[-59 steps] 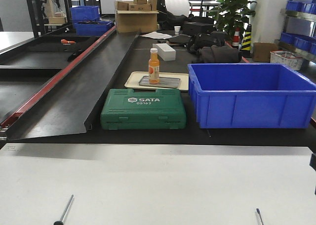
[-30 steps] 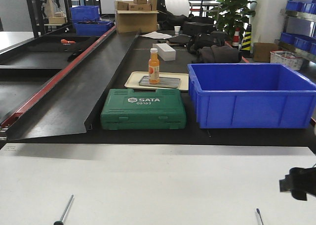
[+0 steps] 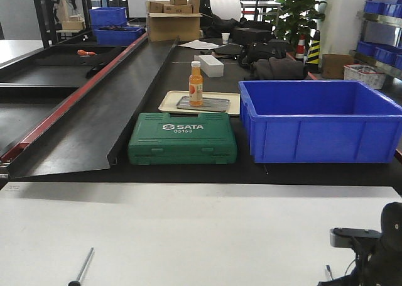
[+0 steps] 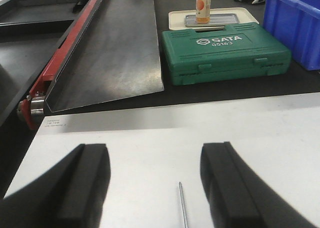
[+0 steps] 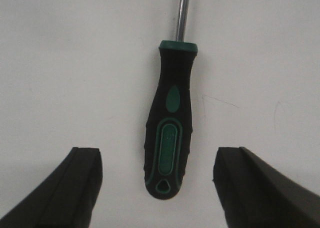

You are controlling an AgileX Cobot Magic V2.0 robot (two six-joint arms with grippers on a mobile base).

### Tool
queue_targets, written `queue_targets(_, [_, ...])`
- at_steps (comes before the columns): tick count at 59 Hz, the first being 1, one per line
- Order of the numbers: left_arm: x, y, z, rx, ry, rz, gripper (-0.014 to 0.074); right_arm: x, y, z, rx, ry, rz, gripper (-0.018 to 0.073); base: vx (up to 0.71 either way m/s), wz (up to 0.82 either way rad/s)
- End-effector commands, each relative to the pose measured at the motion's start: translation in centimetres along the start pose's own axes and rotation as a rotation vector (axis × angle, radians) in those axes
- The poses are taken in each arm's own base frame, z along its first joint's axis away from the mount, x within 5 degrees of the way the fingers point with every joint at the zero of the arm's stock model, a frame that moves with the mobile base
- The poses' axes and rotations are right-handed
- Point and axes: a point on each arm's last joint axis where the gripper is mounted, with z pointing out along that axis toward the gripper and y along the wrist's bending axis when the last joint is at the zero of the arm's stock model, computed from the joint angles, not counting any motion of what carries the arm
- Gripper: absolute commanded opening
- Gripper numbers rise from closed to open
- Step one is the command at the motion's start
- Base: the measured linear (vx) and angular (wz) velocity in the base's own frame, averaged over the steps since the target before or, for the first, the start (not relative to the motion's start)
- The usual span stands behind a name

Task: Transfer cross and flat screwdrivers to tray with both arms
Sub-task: 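Close the right gripper on the green-black screwdriver handle and lift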

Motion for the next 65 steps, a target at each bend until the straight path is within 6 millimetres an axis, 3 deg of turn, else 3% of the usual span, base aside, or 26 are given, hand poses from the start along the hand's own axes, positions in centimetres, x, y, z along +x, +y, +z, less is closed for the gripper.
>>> queue_targets(1, [-2.1,0.0,-0.5,-0.001,-0.124,-0.017,0.0524,-1.2,0.1,-1.1,-0.006,-0.095,-0.005,0.0519,0.00,0.00])
queue_targets(18, [-2.1,0.0,-0.5,-0.001,-0.124,-0.017,0.0524,-1.6,-0.2,2.2,0.004,-0.036,-0.007,0.0519,0.00,0.00])
queue_targets(36, [-2.1,0.0,-0.5,-0.001,-0.123,-0.017,0.0524,-1.7,-0.3,4.2,0.010,-0.006,-0.013,0.0512,0.00,0.00])
queue_targets(44, [-2.1,0.0,-0.5,-0.001,-0.125,-0.017,0.0524,-1.5,-0.4,4.9,0.012,0.022,-0.014,0.0383,0.00,0.00])
queue_targets(51, [-2.0,0.0,-0.5,-0.001,-0.114,-0.017,0.0524,-1.4,-0.4,5.0,0.019,0.039,-0.024,0.0131,0.00,0.00])
queue_targets(52, [-2.0,0.0,-0.5,0.000,-0.107,-0.017,0.0524,-1.4,-0.4,5.0,0.020,0.044,-0.031,0.0061,0.00,0.00])
queue_targets(55, [-1.8,0.0,-0.4,0.001,-0.083,-0.036,0.0524,-1.3,-0.4,5.0,0.020,0.047,-0.040,-0.0015,0.00,0.00])
queue_targets(65, [-1.2,0.0,-0.2,0.002,0.051,-0.084,0.0524,-1.3,-0.4,5.0,0.018,0.046,-0.041,-0.0011,0.00,0.00])
